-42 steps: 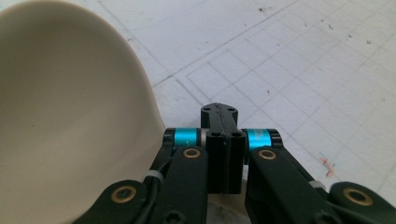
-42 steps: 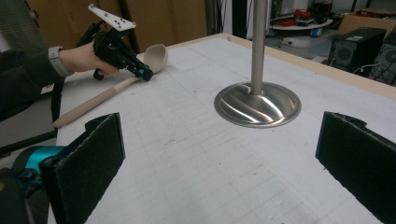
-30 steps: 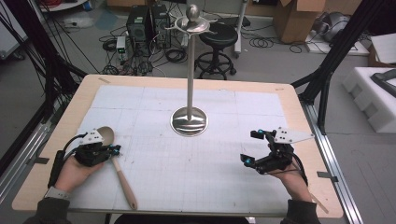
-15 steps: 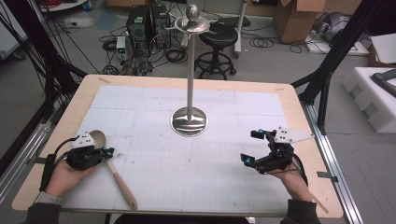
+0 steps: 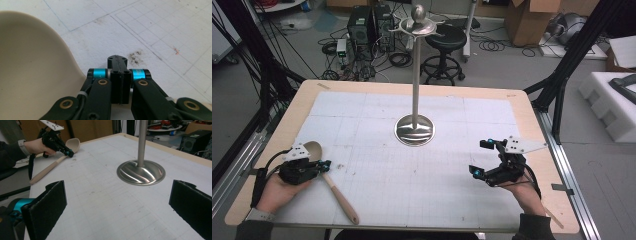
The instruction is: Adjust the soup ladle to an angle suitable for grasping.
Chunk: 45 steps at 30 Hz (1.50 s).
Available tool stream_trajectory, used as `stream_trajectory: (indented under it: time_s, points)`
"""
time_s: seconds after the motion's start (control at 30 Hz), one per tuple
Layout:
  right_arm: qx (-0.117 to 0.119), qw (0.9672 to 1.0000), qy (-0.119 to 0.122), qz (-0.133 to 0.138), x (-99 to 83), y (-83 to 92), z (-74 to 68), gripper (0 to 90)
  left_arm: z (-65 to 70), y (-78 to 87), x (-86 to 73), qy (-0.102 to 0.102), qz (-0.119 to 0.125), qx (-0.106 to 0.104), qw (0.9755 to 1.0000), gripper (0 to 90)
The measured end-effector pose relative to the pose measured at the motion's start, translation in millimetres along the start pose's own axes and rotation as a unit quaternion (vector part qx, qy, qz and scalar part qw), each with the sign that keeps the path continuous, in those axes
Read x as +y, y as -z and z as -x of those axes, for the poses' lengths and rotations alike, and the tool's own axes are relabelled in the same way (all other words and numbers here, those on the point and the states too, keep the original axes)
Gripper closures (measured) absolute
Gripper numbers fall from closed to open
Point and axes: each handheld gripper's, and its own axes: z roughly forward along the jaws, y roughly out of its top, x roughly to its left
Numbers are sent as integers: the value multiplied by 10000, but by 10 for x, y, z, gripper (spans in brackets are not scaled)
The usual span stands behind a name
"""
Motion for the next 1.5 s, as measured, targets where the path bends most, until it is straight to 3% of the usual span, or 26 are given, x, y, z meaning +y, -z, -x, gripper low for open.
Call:
stream_trajectory:
  time_s: [0.3, 0.77, 1.1, 1.5]
  points:
    - [84, 9999, 63, 38, 5, -5, -10, 4, -16, 62, -52, -66, 37, -15, 10000, 900]
    - [89, 9999, 45, 25, 2, 3, -6, 4, 31, 149, -111, 23, -10, 145, 9999, 900]
    - [118, 9999, 65, -53, -5, -35, -17, 3, 43, 217, -192, 86, 134, 145, 9998, 900]
    - [79, 9999, 54, -40, -6, -31, -8, 4, 52, 275, -219, 67, -20, 165, 9998, 900]
